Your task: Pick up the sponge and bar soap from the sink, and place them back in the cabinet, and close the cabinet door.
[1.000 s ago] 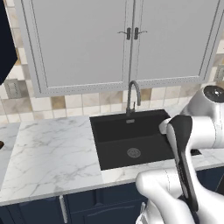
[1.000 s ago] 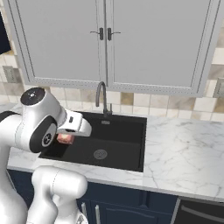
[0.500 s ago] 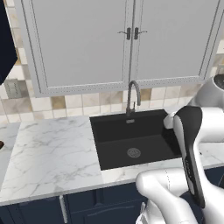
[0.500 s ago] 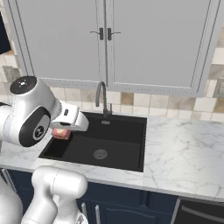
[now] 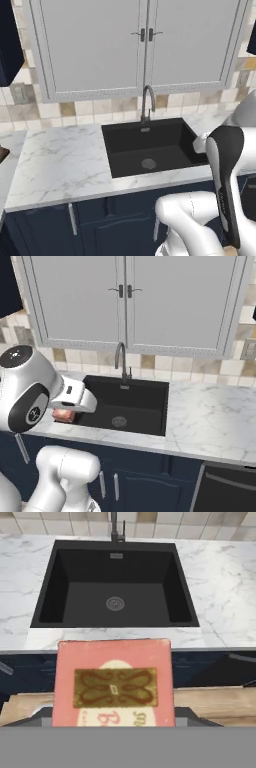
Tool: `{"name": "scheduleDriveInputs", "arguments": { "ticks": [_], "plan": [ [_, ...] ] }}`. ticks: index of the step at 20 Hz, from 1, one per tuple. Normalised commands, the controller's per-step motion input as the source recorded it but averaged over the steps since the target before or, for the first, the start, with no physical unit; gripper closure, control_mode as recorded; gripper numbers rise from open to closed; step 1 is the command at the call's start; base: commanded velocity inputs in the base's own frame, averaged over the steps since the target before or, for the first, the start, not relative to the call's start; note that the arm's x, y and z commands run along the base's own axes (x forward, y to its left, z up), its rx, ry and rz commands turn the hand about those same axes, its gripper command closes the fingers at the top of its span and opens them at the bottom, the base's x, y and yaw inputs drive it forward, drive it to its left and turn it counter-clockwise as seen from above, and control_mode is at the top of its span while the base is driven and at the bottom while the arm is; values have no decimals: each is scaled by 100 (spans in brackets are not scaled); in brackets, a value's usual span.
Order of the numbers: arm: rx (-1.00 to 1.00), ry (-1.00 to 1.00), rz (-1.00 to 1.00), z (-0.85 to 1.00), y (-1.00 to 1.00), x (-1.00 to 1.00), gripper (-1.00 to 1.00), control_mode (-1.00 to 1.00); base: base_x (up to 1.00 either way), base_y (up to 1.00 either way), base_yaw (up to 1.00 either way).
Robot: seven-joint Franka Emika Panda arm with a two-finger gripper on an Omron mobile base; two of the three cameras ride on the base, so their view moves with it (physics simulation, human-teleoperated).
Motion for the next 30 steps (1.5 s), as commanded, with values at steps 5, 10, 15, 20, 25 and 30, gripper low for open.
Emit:
{"name": "scheduleDriveInputs", "arguments": {
  "ticks": [5, 10, 15, 20, 25, 30],
  "plan": [
    [0, 0, 0, 0, 0, 0, 100, 100, -74, -11, 2],
    [0, 0, 0, 0, 0, 0, 100, 100, -53, -31, 1],
    [0, 0, 0, 0, 0, 0, 100, 100, -32, -49, 1],
    [0, 0, 0, 0, 0, 0, 100, 100, -19, -61, 1],
    [0, 0, 0, 0, 0, 0, 100, 100, -6, -67, 1],
    [0, 0, 0, 0, 0, 0, 100, 100, 0, -70, 2]
  ]
}}
